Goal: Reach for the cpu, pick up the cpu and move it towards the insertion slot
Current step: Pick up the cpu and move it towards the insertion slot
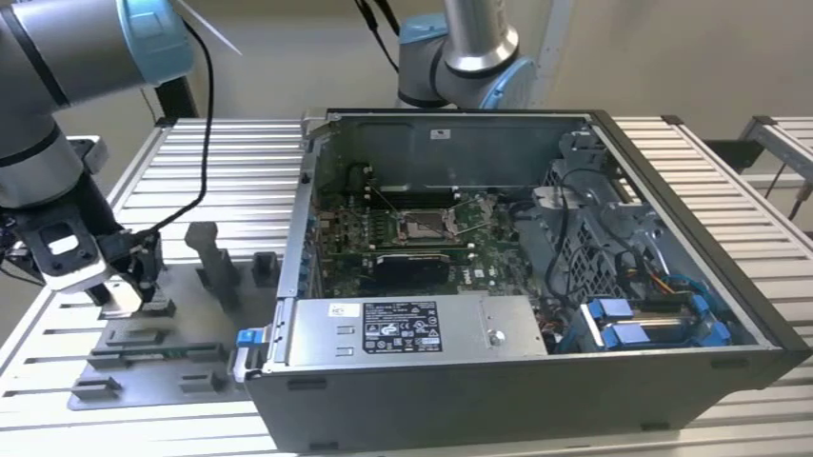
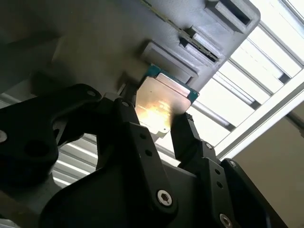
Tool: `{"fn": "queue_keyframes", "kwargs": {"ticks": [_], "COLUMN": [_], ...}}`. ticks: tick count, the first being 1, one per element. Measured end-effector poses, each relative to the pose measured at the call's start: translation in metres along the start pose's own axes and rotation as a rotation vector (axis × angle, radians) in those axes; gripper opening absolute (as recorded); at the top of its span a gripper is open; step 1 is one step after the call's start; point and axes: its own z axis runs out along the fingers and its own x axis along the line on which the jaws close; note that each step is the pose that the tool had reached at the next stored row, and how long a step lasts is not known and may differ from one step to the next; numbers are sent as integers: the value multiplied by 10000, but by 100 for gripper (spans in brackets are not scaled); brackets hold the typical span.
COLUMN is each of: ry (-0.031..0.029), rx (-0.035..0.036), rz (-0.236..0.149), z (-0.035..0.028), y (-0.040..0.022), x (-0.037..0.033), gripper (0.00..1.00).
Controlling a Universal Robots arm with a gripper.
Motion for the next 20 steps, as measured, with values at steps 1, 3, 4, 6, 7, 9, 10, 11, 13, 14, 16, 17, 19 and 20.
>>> {"fn": "queue_keyframes", "kwargs": {"ticks": [1, 3, 4, 6, 7, 9, 10, 11, 13, 14, 16, 17, 19, 20], "ry": [-1, -2, -2, 0, -1, -1, -1, 0, -1, -1, -1, 0, -1, -2], "rx": [-1, -1, -1, 0, 0, -1, 0, 0, 0, -1, -1, 0, -1, -1], "rz": [0, 0, 0, 0, 0, 0, 0, 0, 0, -1, 0, 0, 0, 0], "z": [-25, -68, -91, -138, -161, -212, -236, -260, -308, -332, -388, -414, -472, -499], "y": [1, 3, 4, 5, 6, 8, 9, 10, 12, 13, 15, 16, 19, 20], "x": [0, 0, 0, 0, 0, 0, 0, 0, 0, 0, 0, 0, 0, 0], "gripper": [0, 0, 0, 0, 0, 0, 0, 0, 0, 0, 0, 0, 0, 0]}}
